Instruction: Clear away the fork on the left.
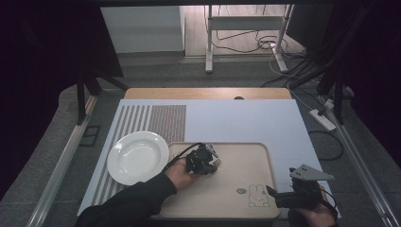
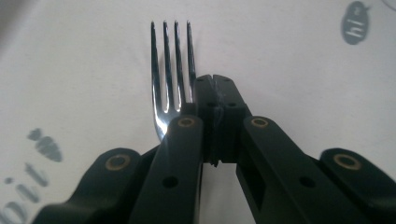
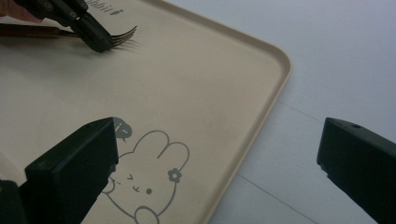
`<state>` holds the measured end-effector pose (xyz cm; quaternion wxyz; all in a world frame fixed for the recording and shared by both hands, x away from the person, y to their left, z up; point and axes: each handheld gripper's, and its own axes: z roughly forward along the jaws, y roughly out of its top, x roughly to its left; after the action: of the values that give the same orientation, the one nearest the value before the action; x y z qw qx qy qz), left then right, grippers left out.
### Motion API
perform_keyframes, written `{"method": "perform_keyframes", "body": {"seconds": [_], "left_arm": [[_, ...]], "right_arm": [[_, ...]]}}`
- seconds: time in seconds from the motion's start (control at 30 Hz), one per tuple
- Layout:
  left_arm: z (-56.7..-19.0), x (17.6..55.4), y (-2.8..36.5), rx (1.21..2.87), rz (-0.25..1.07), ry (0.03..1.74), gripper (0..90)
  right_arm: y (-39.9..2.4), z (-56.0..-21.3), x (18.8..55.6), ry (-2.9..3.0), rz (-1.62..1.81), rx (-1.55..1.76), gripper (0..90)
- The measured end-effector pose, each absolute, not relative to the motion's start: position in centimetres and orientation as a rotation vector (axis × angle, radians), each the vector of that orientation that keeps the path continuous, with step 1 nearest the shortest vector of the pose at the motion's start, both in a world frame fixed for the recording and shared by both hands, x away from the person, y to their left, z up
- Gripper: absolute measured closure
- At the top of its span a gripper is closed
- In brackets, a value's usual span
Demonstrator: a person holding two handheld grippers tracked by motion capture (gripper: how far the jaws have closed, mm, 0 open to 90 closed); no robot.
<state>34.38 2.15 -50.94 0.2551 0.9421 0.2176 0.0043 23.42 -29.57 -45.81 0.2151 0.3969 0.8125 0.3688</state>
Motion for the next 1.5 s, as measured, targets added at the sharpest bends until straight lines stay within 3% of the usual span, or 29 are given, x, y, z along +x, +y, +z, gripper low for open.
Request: {"method": "perform_keyframes", "body": {"seconds": [0.8, 1.27, 1.5], "left_arm": [[-50.8, 39.4, 10.3, 2.531, 0.109, 0.971, 88.8], [-50.8, 40.4, 12.7, 2.52, 0.145, 1.064, 88.5], [-50.9, 40.7, 13.6, 2.494, 0.088, 1.069, 88.5]], "right_arm": [[-29.5, -45.8, 23.4, 2.258, 1.018, 1.091, 0.0], [-29.5, -45.8, 23.4, 2.261, 1.017, 1.086, 0.0], [-29.5, -45.8, 23.4, 2.262, 1.016, 1.085, 0.0]]}}
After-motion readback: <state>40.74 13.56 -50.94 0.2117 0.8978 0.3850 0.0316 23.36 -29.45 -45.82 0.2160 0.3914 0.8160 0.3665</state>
